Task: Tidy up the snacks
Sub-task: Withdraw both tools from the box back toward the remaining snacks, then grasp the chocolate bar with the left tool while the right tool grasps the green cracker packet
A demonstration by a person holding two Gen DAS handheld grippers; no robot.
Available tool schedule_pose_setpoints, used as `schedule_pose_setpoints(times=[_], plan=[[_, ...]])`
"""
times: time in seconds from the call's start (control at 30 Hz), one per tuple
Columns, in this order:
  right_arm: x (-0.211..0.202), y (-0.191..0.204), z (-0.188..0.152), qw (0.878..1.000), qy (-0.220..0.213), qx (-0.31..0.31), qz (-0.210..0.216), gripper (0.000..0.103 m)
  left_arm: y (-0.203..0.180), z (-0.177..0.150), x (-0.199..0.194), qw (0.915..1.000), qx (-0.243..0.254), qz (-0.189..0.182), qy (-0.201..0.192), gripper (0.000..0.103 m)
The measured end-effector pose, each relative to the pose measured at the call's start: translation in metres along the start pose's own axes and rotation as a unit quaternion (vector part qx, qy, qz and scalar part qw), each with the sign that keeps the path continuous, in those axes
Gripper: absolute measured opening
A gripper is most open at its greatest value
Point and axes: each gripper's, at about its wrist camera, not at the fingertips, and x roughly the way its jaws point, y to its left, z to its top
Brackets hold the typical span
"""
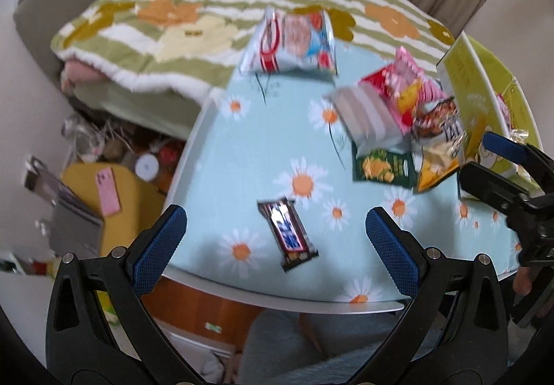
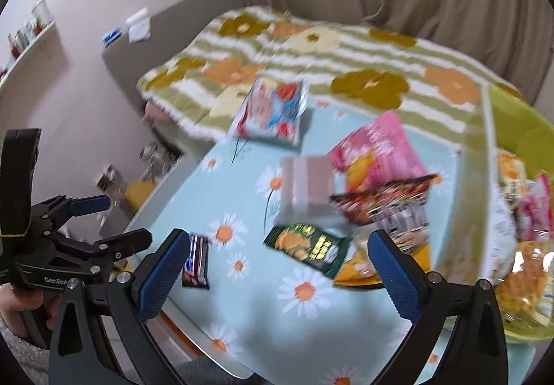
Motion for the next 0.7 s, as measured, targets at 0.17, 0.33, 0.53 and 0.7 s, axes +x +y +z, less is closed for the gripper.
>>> schedule_pose_setpoints(times=[0.17, 0.33, 0.53, 0.7], plan=[[0.043, -0.006, -0.008, 0.997, 0.049, -0.044, 0.036, 0.09, -0.007, -0.017, 0.032, 0.9994, -0.018, -0.004, 0.028, 0.091], [0.068, -0.007, -0.01, 0.989, 0.081, -0.109, 0.057, 0.085, -0.008, -0.022, 0.058, 0.9974, -0.055, -0.008, 0.046, 0.074], [0.087, -0.011, -0.011, 0.982, 0.103, -0.138, 0.07, 0.085, -0.009, -0.023, 0.078, 0.9952, -0.08, -0.003, 0.056, 0.056], [0.098, -0.016, -0.008, 0.981, 0.117, -0.14, 0.073, 0.085, -0.012, -0.025, 0.089, 0.9942, -0.086, 0.003, 0.064, 0.048]])
